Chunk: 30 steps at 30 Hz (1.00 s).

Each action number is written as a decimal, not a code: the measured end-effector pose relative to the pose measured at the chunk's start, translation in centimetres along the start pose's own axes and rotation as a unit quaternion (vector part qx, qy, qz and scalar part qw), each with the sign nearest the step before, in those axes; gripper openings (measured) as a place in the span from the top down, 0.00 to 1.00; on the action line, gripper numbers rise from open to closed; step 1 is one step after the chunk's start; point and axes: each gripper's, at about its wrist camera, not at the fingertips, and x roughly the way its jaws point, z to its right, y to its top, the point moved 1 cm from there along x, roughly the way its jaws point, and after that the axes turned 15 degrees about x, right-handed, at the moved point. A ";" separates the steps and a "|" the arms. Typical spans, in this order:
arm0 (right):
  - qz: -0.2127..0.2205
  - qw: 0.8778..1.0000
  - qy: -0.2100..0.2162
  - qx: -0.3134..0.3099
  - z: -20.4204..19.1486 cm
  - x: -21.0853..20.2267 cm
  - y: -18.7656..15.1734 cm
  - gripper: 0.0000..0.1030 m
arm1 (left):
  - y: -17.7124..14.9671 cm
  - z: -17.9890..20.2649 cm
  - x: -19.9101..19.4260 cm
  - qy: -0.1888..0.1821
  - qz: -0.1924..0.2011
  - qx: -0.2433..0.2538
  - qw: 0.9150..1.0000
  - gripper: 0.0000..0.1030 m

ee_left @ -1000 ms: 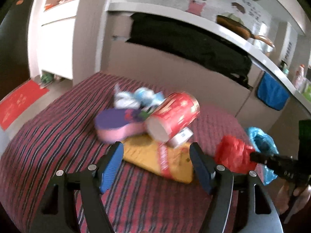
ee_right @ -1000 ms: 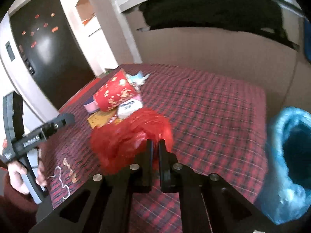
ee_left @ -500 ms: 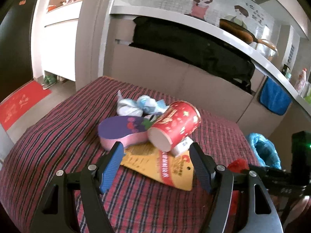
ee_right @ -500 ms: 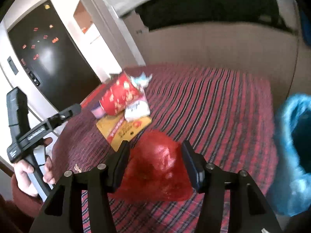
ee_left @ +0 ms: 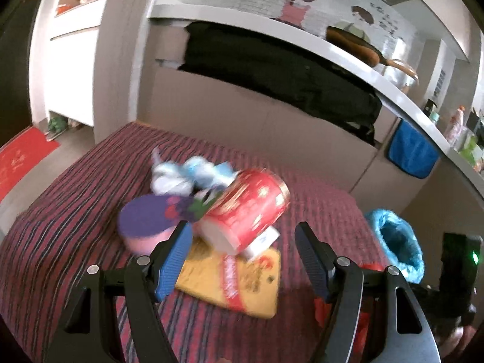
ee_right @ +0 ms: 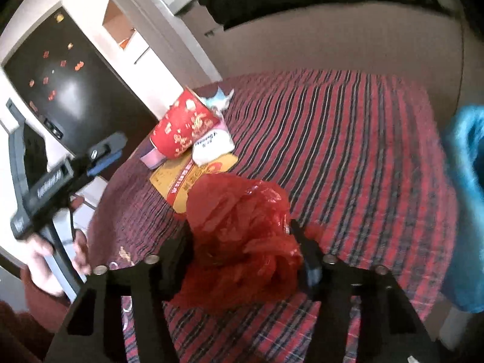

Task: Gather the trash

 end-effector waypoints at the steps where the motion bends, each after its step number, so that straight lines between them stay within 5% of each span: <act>1: 0.013 1.000 -0.009 -0.010 -0.3 -0.7 -0.1 0.49 | 0.7 0.5 0.5 0.008 0.001 0.007 1.000 0.32; 8: 0.027 0.999 -0.027 -0.025 -0.2 -2.3 -0.2 0.49 | 6.9 4.7 6.9 0.096 -0.046 0.076 0.991 0.32; 14: 0.042 0.998 -0.025 -0.028 0.1 -3.6 -0.1 0.49 | 5.8 5.4 10.6 0.160 -0.095 0.145 0.972 0.32; 30: 0.046 0.999 -0.008 -0.020 1.0 -4.3 -1.7 0.49 | -3.0 0.6 -2.3 0.144 -0.045 0.027 0.988 0.32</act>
